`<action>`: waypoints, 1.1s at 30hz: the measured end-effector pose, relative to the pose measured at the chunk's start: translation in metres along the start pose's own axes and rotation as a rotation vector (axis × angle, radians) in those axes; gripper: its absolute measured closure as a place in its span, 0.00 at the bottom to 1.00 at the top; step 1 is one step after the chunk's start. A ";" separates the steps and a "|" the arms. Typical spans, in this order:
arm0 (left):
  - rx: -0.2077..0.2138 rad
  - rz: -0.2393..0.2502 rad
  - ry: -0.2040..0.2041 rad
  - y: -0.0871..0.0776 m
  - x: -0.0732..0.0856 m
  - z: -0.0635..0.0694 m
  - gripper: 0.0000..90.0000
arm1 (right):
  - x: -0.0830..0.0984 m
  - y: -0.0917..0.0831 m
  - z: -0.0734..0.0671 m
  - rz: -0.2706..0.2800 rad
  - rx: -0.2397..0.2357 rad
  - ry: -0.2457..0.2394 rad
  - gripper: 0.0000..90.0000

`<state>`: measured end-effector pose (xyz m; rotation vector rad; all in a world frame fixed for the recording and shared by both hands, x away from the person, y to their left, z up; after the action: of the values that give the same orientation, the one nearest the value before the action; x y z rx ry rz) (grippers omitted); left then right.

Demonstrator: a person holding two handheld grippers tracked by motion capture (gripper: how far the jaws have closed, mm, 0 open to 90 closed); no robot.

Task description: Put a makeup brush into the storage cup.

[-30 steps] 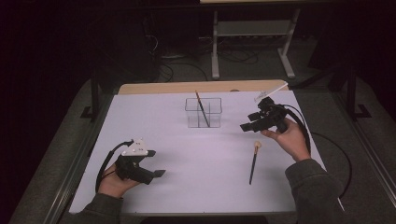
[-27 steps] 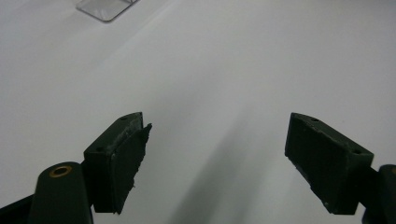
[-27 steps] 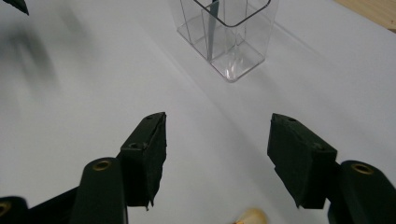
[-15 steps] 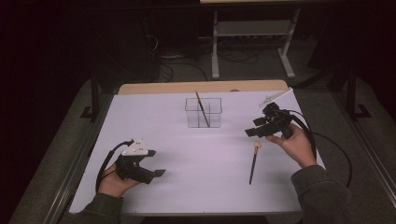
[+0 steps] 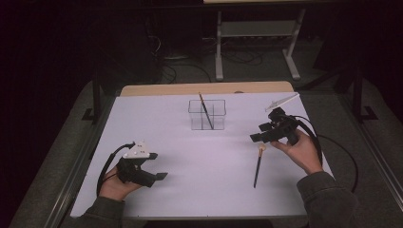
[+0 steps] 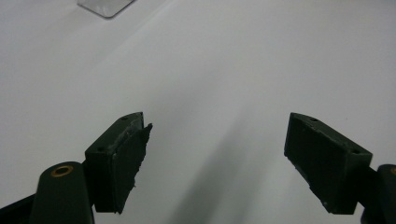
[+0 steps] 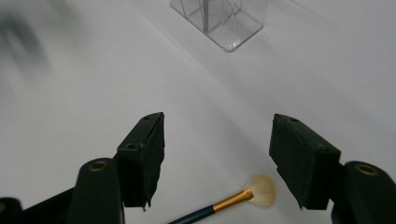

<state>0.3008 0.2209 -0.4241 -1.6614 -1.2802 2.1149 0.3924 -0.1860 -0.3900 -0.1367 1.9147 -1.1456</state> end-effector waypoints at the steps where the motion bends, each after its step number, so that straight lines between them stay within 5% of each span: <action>1: -0.001 0.007 -0.006 0.000 0.000 0.001 0.22 | 0.000 0.000 -0.001 -0.003 -0.002 0.011 0.37; 12: -0.002 0.001 0.004 -0.001 0.000 0.000 0.22 | 0.010 0.008 -0.005 -0.038 0.002 -0.010 0.35; 33: -0.005 0.012 -0.006 -0.001 -0.001 0.001 0.22 | 0.031 0.015 -0.005 -0.075 0.026 0.044 0.38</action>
<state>0.2999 0.2204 -0.4227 -1.6708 -1.2806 2.1268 0.3748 -0.1887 -0.4198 -0.1720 1.9464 -1.2326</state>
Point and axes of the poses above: each handheld gripper's, and its own axes: y roughly forward along the jaws, x roughly out of its underside, z roughly to its right, the point moved 4 cm from there along y, roughly forward along the jaws
